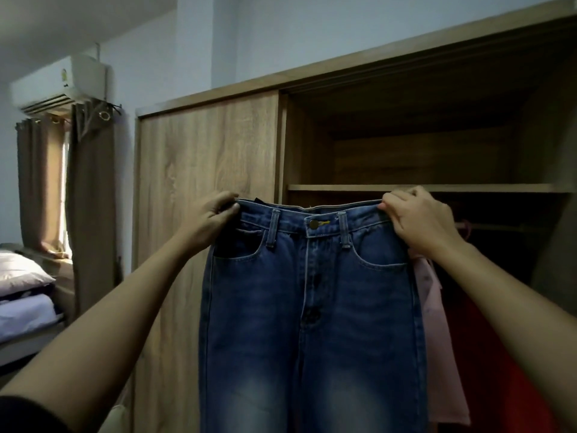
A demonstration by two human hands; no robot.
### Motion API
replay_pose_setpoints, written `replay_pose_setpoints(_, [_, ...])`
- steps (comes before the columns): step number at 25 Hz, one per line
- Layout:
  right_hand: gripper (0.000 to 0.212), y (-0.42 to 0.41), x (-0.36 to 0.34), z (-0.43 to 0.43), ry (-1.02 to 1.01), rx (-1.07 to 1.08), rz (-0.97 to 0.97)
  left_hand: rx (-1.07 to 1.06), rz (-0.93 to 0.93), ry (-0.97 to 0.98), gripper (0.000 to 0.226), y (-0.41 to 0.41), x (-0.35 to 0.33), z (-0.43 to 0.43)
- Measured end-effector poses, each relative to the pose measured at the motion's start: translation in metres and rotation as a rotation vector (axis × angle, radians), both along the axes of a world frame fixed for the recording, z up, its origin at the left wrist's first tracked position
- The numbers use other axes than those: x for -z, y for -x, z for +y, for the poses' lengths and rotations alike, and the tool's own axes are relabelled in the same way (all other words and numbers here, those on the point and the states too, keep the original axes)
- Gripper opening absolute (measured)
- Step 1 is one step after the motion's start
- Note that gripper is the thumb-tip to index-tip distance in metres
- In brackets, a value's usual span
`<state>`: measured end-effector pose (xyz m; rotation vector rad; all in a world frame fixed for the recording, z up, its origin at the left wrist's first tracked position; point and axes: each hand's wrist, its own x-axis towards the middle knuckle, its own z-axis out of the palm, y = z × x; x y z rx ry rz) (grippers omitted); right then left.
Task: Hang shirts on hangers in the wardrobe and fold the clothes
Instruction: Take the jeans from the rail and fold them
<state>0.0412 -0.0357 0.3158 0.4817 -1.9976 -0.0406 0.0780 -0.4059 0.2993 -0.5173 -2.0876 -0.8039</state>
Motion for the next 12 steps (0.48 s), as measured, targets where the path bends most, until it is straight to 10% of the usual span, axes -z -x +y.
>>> replay_pose_setpoints(7, [0.033, -0.003, 0.007, -0.014, 0.418, -0.321, -0.181, 0.001, 0.013, -0.226, 0.020, 0.000, 0.006, 0.013])
replay_pose_setpoints(12, [0.021, -0.023, -0.003, 0.000, 0.288, -0.600, -0.407, 0.184, 0.019, -0.362, 0.006, -0.014, 0.001, 0.004])
